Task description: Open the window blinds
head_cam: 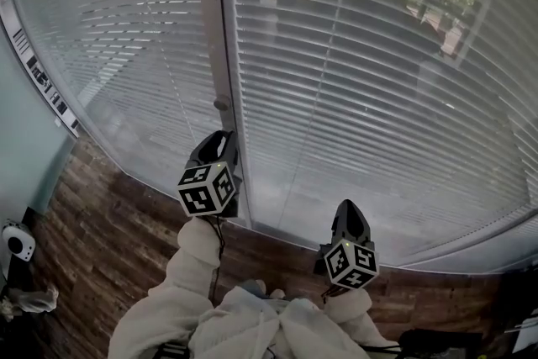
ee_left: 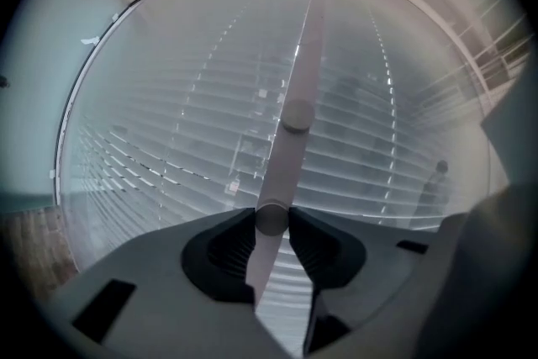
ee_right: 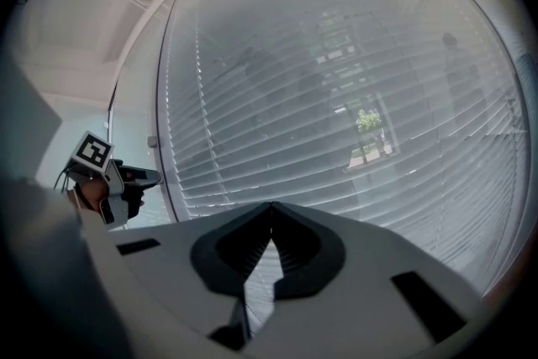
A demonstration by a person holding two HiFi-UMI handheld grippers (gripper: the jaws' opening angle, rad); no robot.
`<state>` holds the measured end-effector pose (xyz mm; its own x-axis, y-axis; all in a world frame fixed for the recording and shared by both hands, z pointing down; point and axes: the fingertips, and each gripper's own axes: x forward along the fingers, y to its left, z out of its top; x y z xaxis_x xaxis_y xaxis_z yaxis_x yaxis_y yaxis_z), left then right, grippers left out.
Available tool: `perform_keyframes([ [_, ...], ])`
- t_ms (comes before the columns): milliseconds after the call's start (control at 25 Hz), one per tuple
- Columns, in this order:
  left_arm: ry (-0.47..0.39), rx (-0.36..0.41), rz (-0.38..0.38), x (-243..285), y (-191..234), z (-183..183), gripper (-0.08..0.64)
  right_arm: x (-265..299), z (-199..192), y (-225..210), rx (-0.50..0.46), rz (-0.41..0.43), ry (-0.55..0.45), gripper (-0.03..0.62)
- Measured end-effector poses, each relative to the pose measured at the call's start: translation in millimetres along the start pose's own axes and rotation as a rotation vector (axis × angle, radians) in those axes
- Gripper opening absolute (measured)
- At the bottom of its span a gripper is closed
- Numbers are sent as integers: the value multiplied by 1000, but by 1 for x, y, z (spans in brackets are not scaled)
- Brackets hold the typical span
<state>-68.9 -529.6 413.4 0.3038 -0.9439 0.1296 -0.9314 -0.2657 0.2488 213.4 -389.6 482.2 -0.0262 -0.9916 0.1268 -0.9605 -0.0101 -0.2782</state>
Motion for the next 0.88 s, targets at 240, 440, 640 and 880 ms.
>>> perform_keyframes([
  [240,34,109,26,4,-2,-1,126,-2,4,-4,10,-7,-16,14],
  [440,64,472,93,6,-2,-3,126,-4,5,-4,17,-2,-24,14],
  [640,94,842,117,7,-6,-7,124,-5,7,-8,24,-11,-32,13],
  [880,107,1227,160,9,-8,-11,124,-5,6,-3,28,-3,-36,14],
])
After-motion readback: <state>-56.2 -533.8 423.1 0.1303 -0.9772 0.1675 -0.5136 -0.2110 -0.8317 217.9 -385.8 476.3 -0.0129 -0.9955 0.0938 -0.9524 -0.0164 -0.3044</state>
